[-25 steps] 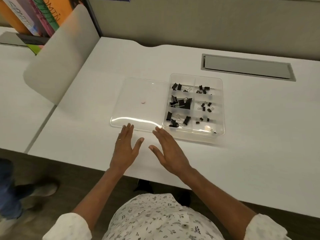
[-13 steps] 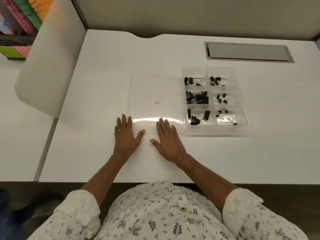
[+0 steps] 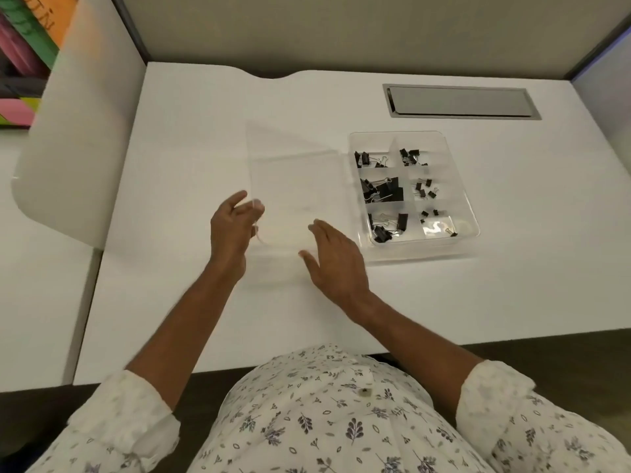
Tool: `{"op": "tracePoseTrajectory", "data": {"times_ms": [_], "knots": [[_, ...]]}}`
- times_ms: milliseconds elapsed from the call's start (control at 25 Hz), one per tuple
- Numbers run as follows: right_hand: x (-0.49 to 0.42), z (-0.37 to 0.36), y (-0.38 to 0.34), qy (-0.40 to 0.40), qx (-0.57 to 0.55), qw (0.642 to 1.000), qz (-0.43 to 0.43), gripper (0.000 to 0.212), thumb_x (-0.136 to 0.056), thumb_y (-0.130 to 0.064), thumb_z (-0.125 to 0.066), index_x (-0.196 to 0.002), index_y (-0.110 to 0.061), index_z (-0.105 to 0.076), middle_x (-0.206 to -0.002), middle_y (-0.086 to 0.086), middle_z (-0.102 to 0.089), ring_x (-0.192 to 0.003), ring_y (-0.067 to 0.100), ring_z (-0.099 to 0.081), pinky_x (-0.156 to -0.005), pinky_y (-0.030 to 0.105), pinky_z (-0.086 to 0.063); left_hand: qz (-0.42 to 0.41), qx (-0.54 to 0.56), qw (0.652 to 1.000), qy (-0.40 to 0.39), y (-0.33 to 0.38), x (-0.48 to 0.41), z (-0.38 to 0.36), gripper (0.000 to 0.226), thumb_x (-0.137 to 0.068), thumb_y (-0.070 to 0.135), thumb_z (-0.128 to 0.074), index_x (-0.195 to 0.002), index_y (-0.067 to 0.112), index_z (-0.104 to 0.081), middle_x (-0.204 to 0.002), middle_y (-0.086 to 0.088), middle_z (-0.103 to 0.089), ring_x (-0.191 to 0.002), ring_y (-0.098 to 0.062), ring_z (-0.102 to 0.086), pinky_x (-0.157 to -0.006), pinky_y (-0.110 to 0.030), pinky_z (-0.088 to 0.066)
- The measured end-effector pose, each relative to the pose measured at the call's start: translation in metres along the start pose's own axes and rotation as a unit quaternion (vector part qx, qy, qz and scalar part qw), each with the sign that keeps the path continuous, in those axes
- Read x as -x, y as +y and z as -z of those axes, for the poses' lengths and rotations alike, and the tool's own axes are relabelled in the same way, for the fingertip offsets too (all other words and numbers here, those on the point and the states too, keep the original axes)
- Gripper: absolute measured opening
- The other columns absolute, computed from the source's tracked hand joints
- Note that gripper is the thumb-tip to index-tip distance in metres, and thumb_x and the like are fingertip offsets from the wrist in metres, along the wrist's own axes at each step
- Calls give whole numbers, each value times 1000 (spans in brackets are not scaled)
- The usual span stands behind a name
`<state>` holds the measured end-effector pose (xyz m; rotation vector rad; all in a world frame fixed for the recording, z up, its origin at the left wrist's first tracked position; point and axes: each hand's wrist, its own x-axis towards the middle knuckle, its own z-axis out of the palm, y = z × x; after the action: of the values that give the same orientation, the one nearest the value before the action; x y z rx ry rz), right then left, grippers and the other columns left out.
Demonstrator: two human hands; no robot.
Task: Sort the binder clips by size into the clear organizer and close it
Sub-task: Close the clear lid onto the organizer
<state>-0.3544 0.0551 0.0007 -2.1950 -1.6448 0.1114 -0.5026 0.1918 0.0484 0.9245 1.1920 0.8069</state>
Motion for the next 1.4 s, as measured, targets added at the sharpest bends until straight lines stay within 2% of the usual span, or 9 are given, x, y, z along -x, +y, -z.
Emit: {"op": "tracePoseTrajectory", "data": {"times_ms": [160, 280, 400, 600, 840, 1000, 1120, 1240, 1400], "knots": [[-27, 52, -6, 164, -107, 972, -127, 30, -97, -25, -57, -127, -25, -59, -121, -10, -69, -97, 15, -69, -74, 32, -54, -110, -3, 987, -119, 34, 30, -42, 42, -103, 35, -59, -143, 27, -50, -128, 7, -71, -110, -11, -68, -92, -26, -56], [-40, 83, 23, 251, -330, 873, -257, 10, -95, -15, -60, -104, -10, -61, -95, 0, -71, -76, 14, -70, -62, 34, -57, -163, -251, 940, -165, -14, 49, -71, 59, -102, 51, -51, -156, 31, -36, -160, 5, -41, -145, -10, -41, -121, -43, -35], [-23, 100, 61, 239, -579, 700, -342, 19, -95, -14, -69, -112, -8, -61, -109, 9, -71, -94, 20, -74, -69, 40, -63, -207, -443, 837, -245, -70, 70, -101, 73, -100, 65, -40, -162, 37, -12, -171, 6, 8, -159, -20, 3, -123, -45, -9], [33, 101, 129, 171, -620, 638, -423, 32, -94, -11, -71, -121, 2, -59, -109, 16, -72, -104, 33, -73, -81, 40, -63, -283, -510, 772, -253, -103, 70, -142, 64, -103, 60, -33, -161, 33, -22, -172, 2, 4, -157, -17, 14, -124, -41, -11], [60, 127, 186, -34, -454, 784, -422, 47, -99, -44, -61, -94, 2, -70, -82, 21, -75, -69, 25, -75, -62, 26, -61, -331, -571, 725, -199, -122, 53, -175, 63, -104, 60, -29, -157, 28, -35, -171, -2, -9, -159, -21, 8, -126, -47, -23], [59, 143, 217, 89, -403, 864, -289, 35, -101, -39, -60, -89, -7, -68, -77, 8, -74, -71, 21, -73, -67, 33, -62, -330, -582, 721, -181, -121, 49, -185, 64, -103, 61, -27, -158, 28, -35, -171, 0, -10, -159, -22, 6, -126, -51, -23], [40, 140, 244, 153, -261, 938, -167, 16, -101, -32, -60, -104, -17, -65, -100, -4, -73, -95, 11, -68, -84, 28, -56, -341, -571, 724, -183, -117, 44, -190, 64, -103, 61, -32, -155, 26, -39, -170, -1, -14, -159, -21, 2, -125, -52, -24], [22, 120, 270, 122, -181, 967, -133, 37, -96, -25, -68, -129, -13, -57, -134, 3, -58, -125, 18, -52, -104, 23, -40, -312, -554, 756, -156, -112, 45, -201, 66, -100, 62, -44, -155, 26, -39, -171, 2, -12, -159, -17, 5, -121, -42, -17], [21, 105, 287, 89, -207, 960, -168, 49, -93, -20, -72, -137, -11, -52, -146, 9, -48, -136, 25, -44, -112, 30, -37, -219, -474, 845, -112, -109, 53, -219, 78, -99, 55, -54, -162, 24, -20, -172, 4, 6, -158, -16, 8, -120, -36, -7]]}}
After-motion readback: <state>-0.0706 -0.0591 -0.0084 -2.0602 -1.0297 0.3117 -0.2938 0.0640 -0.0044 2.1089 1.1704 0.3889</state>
